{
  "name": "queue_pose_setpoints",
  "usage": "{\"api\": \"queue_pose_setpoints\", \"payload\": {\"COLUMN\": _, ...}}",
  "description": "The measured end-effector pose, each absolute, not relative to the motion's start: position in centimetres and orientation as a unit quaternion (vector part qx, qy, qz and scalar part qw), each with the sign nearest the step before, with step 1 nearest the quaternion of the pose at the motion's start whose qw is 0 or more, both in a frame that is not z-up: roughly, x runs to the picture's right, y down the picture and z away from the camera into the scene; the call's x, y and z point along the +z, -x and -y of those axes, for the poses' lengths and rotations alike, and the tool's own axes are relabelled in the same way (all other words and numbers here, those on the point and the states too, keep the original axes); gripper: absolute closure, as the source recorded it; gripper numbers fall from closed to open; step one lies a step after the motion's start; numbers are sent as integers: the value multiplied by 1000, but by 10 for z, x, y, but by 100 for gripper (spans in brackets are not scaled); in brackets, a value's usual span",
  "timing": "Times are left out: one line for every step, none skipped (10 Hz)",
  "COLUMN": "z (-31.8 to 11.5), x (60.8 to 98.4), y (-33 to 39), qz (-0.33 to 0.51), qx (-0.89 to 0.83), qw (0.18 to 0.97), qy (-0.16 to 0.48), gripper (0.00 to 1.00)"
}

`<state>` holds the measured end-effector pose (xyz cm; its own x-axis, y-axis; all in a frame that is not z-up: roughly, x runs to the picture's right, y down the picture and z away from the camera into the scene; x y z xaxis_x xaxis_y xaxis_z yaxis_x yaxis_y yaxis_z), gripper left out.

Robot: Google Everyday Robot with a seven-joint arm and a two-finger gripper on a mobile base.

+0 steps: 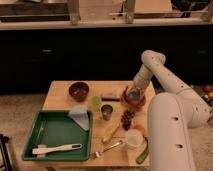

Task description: Place sponge in red bowl

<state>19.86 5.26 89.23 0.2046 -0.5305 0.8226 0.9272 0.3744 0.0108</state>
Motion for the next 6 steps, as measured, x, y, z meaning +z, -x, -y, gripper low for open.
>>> {"api": "queue_pose_setpoints", "payload": {"z": -53, "x": 892, "y": -199, "qz": 390, "qx": -498, "qw": 732, "qy": 254, "gripper": 20}}
{"api": "queue_pose_setpoints", "payload": {"z": -52, "x": 891, "y": -198, "qz": 391, "qx": -499, "qw": 732, "qy": 251, "gripper": 20}}
{"api": "queue_pose_setpoints", "payload": {"z": -51, "x": 890, "y": -197, "qz": 392, "qx": -503, "qw": 730, "qy": 247, "gripper": 20}}
{"api": "queue_pose_setpoints", "payload": {"z": -51, "x": 889, "y": -196, "qz": 393, "qx": -507, "qw": 729, "qy": 240, "gripper": 20}}
{"api": "queue_pose_setpoints", "payload": {"z": -50, "x": 888, "y": -196, "qz": 394, "qx": -511, "qw": 727, "qy": 235, "gripper": 20}}
{"api": "queue_pose_setpoints", "payload": {"z": -50, "x": 887, "y": -196, "qz": 395, "qx": -513, "qw": 726, "qy": 230, "gripper": 20}}
